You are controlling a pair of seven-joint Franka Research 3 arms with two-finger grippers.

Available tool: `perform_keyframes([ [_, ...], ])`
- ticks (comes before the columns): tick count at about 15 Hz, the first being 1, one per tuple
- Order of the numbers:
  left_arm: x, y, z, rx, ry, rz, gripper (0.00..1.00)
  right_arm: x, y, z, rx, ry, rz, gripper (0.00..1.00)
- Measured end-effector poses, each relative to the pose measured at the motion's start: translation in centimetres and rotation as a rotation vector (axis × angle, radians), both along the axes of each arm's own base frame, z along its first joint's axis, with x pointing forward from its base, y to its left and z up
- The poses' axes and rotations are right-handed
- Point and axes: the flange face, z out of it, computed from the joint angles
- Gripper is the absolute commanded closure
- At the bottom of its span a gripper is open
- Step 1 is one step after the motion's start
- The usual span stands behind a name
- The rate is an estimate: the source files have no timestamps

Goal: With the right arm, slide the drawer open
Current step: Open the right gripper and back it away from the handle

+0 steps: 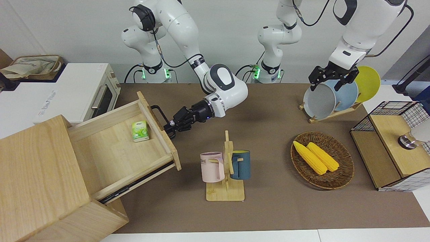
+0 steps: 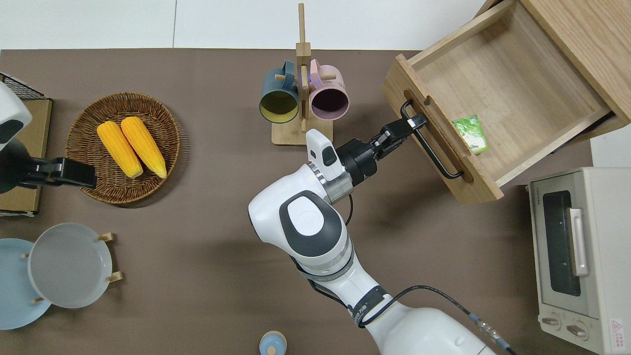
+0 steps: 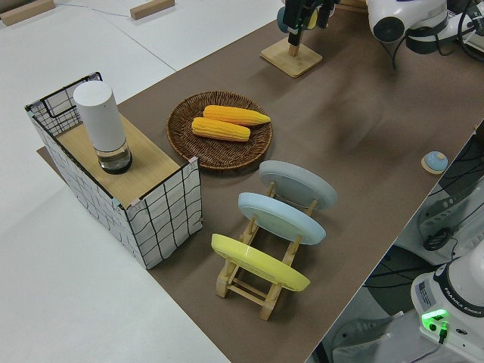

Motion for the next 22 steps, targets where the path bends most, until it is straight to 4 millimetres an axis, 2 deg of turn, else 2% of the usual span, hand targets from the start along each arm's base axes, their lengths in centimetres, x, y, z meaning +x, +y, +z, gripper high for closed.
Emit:
perform_keyframes([
  [4,0.0,0.0,0.0,0.0,0.0,0.0,0.01,0.0,0.0,0.0,0.001,0.0,-0.001,0.982],
  [5,0.0,0.0,0.0,0.0,0.0,0.0,0.01,0.0,0.1,0.0,0.001,0.0,0.0,0.837],
  [7,0.0,0.0,0.0,0.0,0.0,0.0,0.01,0.0,0.1,0.0,0.001,0.0,0.0,0.338],
  [8,0.0,0.0,0.0,0.0,0.0,0.0,0.01,0.0,0.1,0.0,0.001,0.0,0.0,0.035],
  [13,0.0,0.0,0.0,0.0,0.0,0.0,0.01,-0.6,1.5,0.2,0.009,0.002,0.031,0.013],
  [22,0.0,0.0,0.0,0.0,0.0,0.0,0.01,-0.6,1.7,0.4,0.042,0.014,0.023,0.013],
])
